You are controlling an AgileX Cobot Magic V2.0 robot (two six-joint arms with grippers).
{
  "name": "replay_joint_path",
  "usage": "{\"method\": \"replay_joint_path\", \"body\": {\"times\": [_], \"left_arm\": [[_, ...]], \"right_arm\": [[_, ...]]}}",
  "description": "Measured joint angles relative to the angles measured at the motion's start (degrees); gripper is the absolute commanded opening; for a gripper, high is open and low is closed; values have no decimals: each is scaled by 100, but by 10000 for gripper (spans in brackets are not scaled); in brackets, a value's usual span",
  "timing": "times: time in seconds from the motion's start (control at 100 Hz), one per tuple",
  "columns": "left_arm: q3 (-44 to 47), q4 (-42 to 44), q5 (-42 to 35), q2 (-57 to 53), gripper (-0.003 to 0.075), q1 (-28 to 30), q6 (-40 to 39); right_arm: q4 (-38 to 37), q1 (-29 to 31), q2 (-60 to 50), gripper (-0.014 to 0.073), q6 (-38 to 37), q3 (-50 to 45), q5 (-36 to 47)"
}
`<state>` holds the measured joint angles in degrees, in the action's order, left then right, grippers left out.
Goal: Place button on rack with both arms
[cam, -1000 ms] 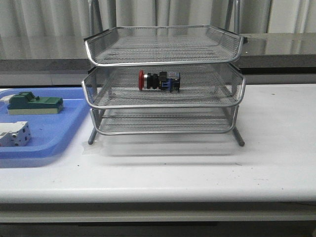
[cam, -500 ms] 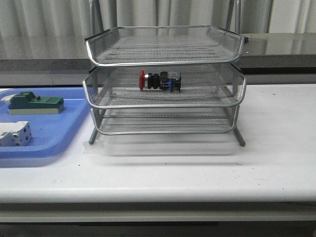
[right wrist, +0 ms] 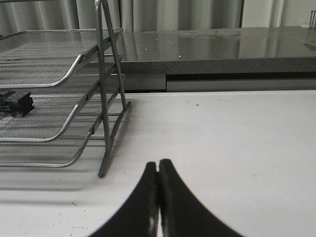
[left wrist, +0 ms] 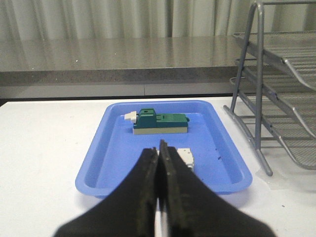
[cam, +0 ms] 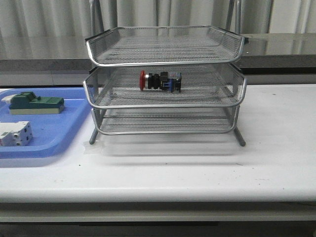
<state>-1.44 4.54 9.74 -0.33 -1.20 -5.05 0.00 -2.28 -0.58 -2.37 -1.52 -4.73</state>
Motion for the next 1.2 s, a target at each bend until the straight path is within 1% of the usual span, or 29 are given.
{"method": "replay_joint_path", "body": {"times": [0.14, 0.31, 1.2], "left_arm": [[148, 166, -133, 0, -20, 20, -261], [148, 204, -787, 0, -20, 19, -346], [148, 278, -888, 0, -20, 19, -358]], "right_arm": [[0, 0, 0, -60, 0, 0, 0], [0, 0, 0, -60, 0, 0, 0], [0, 0, 0, -60, 0, 0, 0]]}}
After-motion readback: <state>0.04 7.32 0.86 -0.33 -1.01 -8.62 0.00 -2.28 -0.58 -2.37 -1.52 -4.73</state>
